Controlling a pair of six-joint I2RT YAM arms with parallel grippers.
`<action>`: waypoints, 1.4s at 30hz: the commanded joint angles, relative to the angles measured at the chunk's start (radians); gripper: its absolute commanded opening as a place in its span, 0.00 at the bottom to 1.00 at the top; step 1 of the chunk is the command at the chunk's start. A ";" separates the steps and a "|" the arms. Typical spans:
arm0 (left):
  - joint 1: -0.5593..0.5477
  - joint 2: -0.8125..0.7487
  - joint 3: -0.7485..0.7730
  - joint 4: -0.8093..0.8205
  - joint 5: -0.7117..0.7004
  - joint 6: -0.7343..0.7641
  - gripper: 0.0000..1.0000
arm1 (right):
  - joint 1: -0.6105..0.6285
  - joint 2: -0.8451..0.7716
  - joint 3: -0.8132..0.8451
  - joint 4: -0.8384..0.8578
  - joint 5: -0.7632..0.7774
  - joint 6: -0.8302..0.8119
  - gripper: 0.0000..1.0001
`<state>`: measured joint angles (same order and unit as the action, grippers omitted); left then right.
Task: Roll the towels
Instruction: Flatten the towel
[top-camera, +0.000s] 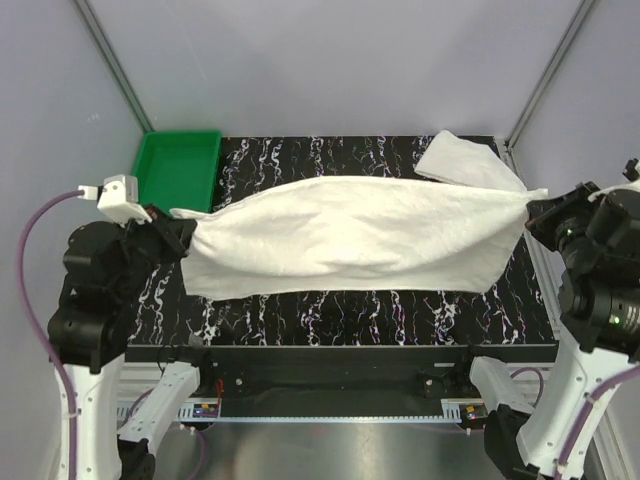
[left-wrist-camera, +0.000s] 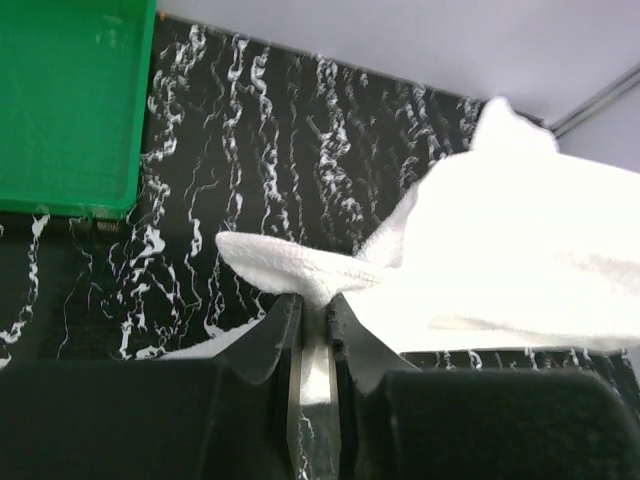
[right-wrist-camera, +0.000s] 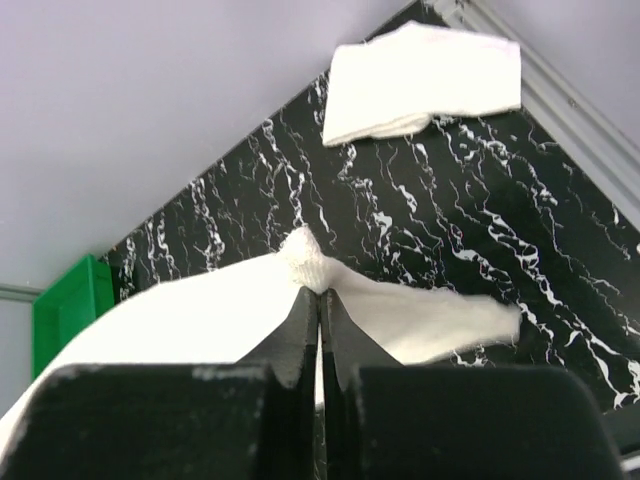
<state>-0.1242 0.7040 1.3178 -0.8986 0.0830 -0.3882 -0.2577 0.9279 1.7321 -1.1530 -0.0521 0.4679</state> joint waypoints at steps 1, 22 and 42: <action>-0.002 -0.003 0.081 -0.051 0.041 0.038 0.00 | -0.002 -0.006 0.060 -0.059 0.075 0.003 0.00; -0.002 0.714 -0.088 0.473 0.000 -0.015 0.00 | -0.002 0.711 -0.215 0.464 0.143 0.051 0.00; 0.078 1.411 0.483 0.322 -0.159 -0.112 0.00 | -0.002 1.402 0.500 0.307 0.060 0.052 0.89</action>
<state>-0.0654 2.1254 1.7485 -0.5678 -0.0135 -0.4885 -0.2581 2.3314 2.1601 -0.7822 0.0093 0.5312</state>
